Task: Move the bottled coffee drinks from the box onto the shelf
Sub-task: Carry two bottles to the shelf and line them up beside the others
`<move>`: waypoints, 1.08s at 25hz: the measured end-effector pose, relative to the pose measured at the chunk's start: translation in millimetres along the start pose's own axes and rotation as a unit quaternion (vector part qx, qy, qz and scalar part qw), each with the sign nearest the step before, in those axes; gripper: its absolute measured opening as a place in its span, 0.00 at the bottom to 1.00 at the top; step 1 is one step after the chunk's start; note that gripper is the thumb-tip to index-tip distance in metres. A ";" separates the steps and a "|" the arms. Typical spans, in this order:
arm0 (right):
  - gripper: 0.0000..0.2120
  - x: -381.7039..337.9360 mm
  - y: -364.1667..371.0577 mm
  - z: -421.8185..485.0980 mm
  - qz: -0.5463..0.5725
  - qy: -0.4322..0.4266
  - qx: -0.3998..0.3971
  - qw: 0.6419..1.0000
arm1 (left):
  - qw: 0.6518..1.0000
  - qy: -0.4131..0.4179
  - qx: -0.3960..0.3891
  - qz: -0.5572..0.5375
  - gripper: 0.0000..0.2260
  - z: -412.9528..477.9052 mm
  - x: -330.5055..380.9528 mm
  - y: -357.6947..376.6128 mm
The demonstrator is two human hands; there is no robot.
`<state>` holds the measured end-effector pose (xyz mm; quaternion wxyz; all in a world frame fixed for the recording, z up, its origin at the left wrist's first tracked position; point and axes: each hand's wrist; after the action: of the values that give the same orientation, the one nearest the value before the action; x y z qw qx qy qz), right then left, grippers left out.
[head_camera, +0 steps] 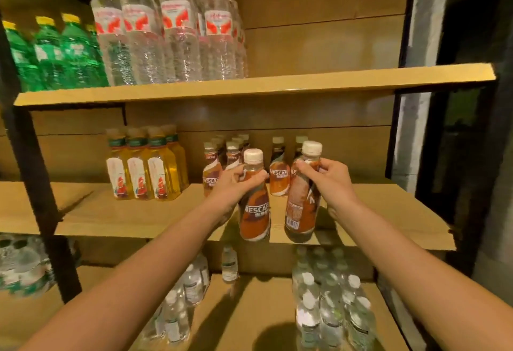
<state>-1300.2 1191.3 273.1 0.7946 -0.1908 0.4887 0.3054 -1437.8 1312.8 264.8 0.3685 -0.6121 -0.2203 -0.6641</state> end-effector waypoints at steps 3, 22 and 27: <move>0.12 6.3 19.2 25.4 -0.034 0.011 0.061 0.997 | 0.999 -0.003 -0.042 -0.018 0.15 42.0 -5.2 -2.5; 0.30 73.6 5.6 75.3 -0.090 0.047 0.072 0.992 | 0.995 0.029 -0.098 -0.022 0.21 104.3 -30.8 32.0; 0.26 109.9 -23.1 35.2 -0.298 0.030 -0.136 0.944 | 0.988 0.068 -0.029 0.137 0.24 65.3 -63.8 38.9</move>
<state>-1224.5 1228.2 190.8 0.8009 -0.4431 0.3869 0.1121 -1367.1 1350.9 206.4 0.4527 -0.6001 -0.0892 -0.6535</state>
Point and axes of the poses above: each hand's wrist, its own z-axis towards the middle knuckle, its own y-axis out of the palm, x = y × z, and after that the axes turned 7 degrees about -y, right-handed
